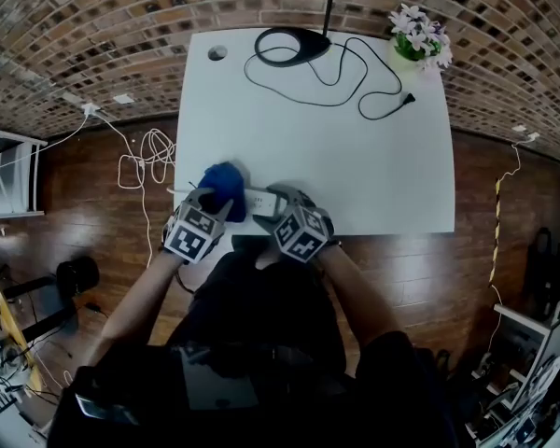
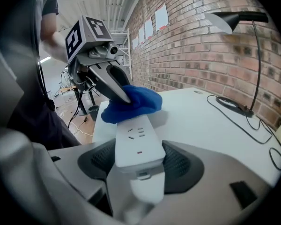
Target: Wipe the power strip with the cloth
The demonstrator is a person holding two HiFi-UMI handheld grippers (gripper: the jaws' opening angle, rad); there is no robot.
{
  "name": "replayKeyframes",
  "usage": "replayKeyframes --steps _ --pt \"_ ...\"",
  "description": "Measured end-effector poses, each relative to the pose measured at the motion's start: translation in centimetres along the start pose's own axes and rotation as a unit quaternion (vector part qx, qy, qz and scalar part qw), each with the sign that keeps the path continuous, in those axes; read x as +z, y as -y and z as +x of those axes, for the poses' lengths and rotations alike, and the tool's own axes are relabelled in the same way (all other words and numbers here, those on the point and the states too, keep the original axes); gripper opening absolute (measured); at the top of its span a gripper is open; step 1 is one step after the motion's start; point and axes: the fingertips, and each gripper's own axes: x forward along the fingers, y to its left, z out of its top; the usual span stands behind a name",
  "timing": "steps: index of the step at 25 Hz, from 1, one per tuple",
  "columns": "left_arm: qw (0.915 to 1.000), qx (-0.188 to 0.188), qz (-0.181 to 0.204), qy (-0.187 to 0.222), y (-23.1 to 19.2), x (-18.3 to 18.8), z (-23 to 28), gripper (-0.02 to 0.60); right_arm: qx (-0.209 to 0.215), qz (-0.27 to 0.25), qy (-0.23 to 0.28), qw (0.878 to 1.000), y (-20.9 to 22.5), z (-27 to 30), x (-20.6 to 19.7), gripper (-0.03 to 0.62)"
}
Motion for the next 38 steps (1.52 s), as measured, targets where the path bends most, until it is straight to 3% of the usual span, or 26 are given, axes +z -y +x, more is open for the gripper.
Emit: replayKeyframes --steps 18,27,32,38 --pt "0.9983 -0.052 0.014 -0.022 3.8 1.8 1.8 0.075 0.001 -0.007 0.004 1.000 -0.1 0.0 -0.2 0.301" --pt "0.9954 -0.080 0.045 -0.028 5.7 3.0 2.8 0.075 0.002 -0.006 0.004 1.000 0.0 0.0 -0.2 0.301" --pt "0.9912 -0.086 0.091 -0.042 6.7 3.2 3.5 0.075 -0.001 -0.005 0.005 1.000 0.0 0.0 -0.2 0.301" --pt "0.9892 -0.103 0.098 -0.034 7.5 3.5 3.7 0.075 0.000 -0.005 0.003 1.000 -0.1 0.0 -0.3 0.302"
